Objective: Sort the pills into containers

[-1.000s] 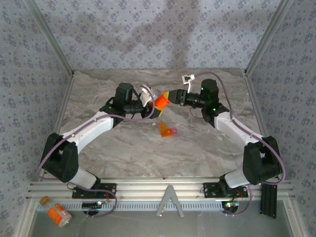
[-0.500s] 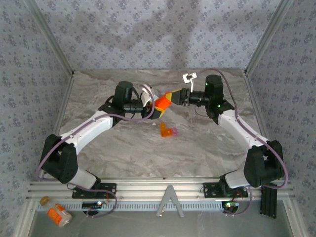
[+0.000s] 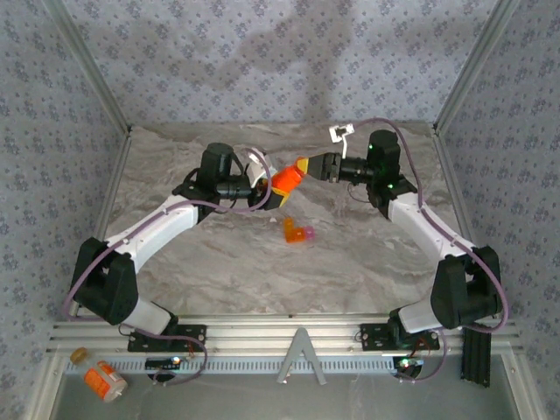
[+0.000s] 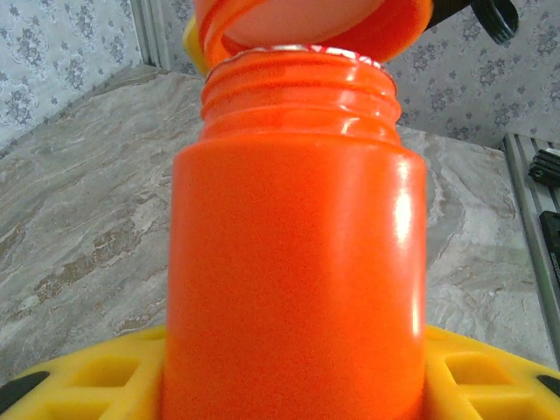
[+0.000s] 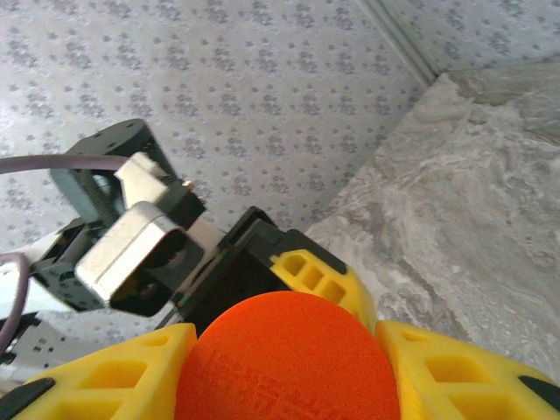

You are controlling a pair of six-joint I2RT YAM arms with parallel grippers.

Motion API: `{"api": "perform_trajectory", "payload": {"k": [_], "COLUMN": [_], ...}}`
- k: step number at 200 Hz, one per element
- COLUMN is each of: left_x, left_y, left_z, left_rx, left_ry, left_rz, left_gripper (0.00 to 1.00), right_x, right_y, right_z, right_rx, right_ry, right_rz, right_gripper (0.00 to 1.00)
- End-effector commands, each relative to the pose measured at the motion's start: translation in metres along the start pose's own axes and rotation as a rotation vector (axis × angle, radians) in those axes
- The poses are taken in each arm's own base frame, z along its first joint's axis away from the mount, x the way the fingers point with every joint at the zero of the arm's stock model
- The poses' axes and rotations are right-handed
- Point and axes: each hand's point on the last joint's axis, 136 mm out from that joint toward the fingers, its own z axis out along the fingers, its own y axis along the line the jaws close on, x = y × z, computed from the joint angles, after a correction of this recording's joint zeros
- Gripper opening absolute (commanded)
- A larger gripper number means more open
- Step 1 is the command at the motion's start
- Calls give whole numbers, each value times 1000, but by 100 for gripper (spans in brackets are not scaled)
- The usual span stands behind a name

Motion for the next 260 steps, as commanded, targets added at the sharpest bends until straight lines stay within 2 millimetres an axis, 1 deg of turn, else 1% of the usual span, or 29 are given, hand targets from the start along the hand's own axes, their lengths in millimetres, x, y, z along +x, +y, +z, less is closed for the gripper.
{"api": "perform_trajectory", "payload": {"k": [1,15,27,43,60,81,105,129,155,211,260], "left_x": [-10,-8,-7,-8,-8,-8,-7,-4,-1,2,2], "left_y": [2,5,8,11,16,19,21,20,19,20,18], "left_z": [-6,-9,-11,-14,-18,-23,-28,-30,-31,-30,-32], "left_rx": [-34,-65,-90,-120,-160,-206,-235,-248,-248,-252,-248], "left_ry": [-43,-47,-59,-79,-96,-115,-129,-130,-130,-129,-128], "left_rz": [30,32,30,24,14,5,-6,-15,-30,-48,-56], "left_gripper": [0,0,0,0,0,0,0,0,0,0,0], "right_x": [-1,3,12,29,50,77,103,122,136,156,177], "right_y": [-32,-58,-83,-115,-145,-175,-201,-216,-226,-241,-250], "right_z": [-16,-30,-44,-62,-83,-107,-132,-143,-143,-130,-129], "right_rx": [178,292,408,588,770,964,1153,1286,1355,1364,1378], "right_ry": [-52,-78,-81,-69,-51,-39,-21,-1,29,75,123], "right_rz": [35,69,99,114,131,153,173,186,182,221,274], "right_gripper": [28,28,28,28,28,28,29,29,29,32,42]}}
